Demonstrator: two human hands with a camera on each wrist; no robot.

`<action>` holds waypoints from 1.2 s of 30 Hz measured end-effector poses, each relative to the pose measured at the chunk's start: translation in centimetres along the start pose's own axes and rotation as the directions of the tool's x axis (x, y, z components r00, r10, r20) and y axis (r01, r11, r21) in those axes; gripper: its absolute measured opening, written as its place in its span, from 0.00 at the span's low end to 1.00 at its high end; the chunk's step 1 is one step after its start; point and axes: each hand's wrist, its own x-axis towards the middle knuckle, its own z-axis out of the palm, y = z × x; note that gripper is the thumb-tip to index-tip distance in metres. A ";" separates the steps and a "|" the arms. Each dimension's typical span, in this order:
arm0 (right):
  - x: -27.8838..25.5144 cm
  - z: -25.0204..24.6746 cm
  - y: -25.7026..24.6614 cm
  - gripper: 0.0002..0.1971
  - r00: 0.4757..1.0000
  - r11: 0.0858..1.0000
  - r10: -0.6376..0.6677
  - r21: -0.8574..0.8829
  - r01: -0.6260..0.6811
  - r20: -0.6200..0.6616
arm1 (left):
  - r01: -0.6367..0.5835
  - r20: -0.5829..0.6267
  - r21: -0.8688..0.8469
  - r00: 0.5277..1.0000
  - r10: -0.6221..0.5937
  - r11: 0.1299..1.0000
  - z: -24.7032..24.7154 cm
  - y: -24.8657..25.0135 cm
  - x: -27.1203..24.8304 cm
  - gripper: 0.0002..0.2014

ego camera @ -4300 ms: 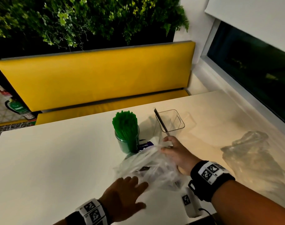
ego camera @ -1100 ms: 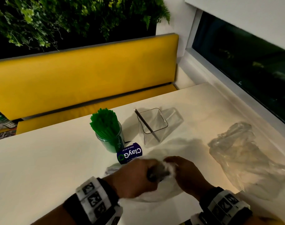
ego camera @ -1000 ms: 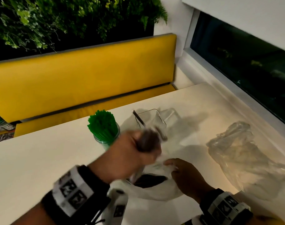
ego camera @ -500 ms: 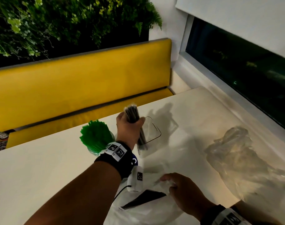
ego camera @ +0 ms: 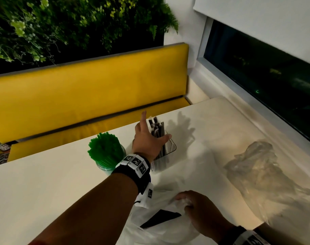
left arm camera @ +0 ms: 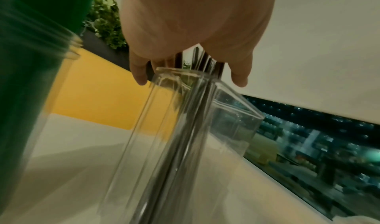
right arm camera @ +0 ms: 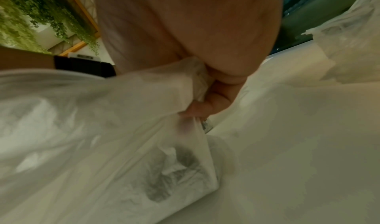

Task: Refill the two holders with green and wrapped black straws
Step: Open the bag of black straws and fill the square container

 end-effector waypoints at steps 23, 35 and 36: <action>-0.3 0.1 -0.3 0.23 1.000 0.999 -0.010 0.033 0.009 0.017 | -0.395 0.053 0.151 0.919 0.392 0.906 -6.2 3.4 -2.6 0.42; -0.1 1.0 -1.8 0.12 0.990 0.982 -0.128 0.148 0.119 0.056 | -0.389 0.655 0.345 0.751 0.078 0.854 -0.7 -9.0 -16.9 0.19; -0.2 1.0 -2.0 0.14 0.990 0.979 -0.131 0.162 0.122 0.046 | -0.424 0.678 0.411 0.734 0.041 0.807 -0.5 -8.8 -17.1 0.21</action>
